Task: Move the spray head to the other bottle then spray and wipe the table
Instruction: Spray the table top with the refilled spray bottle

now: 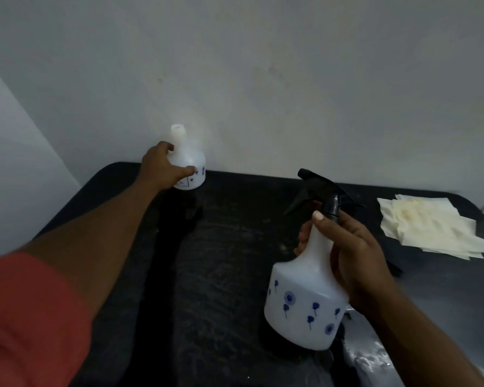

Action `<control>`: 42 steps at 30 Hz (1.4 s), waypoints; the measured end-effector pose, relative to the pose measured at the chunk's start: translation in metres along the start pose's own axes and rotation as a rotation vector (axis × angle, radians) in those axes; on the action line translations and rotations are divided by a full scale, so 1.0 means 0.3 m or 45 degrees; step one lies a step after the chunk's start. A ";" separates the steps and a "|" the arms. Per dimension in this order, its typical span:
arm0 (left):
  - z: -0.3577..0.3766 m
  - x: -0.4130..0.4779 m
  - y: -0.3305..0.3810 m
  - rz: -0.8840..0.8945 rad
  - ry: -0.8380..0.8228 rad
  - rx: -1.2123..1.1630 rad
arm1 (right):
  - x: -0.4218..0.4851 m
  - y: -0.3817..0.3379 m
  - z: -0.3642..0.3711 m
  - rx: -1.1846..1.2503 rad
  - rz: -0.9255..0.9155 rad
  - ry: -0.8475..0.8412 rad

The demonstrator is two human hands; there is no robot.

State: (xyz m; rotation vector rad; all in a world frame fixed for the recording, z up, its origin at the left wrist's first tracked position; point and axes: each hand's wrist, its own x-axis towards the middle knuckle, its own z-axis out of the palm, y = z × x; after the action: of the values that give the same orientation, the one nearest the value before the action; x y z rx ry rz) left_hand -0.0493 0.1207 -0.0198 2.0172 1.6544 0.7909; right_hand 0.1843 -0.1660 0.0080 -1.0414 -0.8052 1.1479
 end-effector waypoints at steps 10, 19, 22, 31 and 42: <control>-0.065 -0.034 0.052 -0.191 -0.160 -0.263 | 0.028 0.032 -0.016 -0.150 -0.040 0.503; -0.060 -0.760 0.373 0.100 -1.236 -0.272 | 0.004 -0.024 0.045 0.044 0.047 0.677; -0.006 -0.864 0.396 0.060 -1.007 -0.331 | -0.016 -0.022 0.079 0.041 0.079 0.631; -0.013 -0.933 0.370 -0.002 -0.925 -0.518 | -0.018 -0.096 0.040 0.193 0.319 -0.268; -0.202 -0.692 0.163 -0.354 0.299 -1.487 | -0.017 -0.053 0.018 -1.295 0.382 -0.237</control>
State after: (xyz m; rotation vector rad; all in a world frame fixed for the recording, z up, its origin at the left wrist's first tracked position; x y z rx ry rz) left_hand -0.0805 -0.0946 0.0225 0.8829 1.0655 1.4536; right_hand 0.1832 -0.1707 0.0249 -1.9550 -1.4852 1.0845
